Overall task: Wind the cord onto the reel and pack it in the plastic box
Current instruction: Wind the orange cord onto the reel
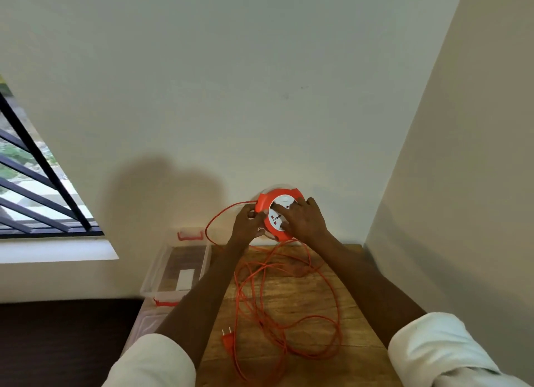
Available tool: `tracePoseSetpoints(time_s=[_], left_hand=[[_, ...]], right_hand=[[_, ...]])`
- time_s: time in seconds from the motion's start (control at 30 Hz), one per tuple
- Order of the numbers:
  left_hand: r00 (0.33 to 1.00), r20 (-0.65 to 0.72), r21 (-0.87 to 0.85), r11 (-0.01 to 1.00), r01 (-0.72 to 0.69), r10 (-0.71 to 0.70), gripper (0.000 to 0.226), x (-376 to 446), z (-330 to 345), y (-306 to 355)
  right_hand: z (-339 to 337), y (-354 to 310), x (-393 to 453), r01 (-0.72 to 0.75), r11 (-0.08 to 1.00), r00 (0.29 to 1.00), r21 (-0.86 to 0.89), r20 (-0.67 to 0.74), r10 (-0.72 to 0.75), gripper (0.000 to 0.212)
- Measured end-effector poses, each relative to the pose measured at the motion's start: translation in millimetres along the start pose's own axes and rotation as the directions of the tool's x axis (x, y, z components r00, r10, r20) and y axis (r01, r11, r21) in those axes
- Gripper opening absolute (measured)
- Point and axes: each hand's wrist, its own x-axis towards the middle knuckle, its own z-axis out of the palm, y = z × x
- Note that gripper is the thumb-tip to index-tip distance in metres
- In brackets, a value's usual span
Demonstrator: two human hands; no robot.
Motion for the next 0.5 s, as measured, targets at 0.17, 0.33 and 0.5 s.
tracePoseSetpoints(time_s=[0.17, 0.33, 0.5], left_hand=[[0.997, -0.065, -0.174, 0.984, 0.038, -0.050, 0.043, -13, 10, -18], [0.992, -0.104, -0.260, 0.964, 0.047, -0.076, 0.042, -21, 23, -28], [0.988, -0.137, -0.255, 0.966, 0.037, -0.074, 0.044, -25, 28, -48]], right_hand=[[-3, -17, 1, -0.397, 0.864, 0.918, 0.309, 0.138, 0.372, 0.066], [-3, -30, 6, -0.707, 0.224, 0.632, 0.671, 0.456, 0.627, 0.074], [4, -38, 4, -0.472, -0.602, 0.426, 0.644, 0.764, 0.484, 0.062]])
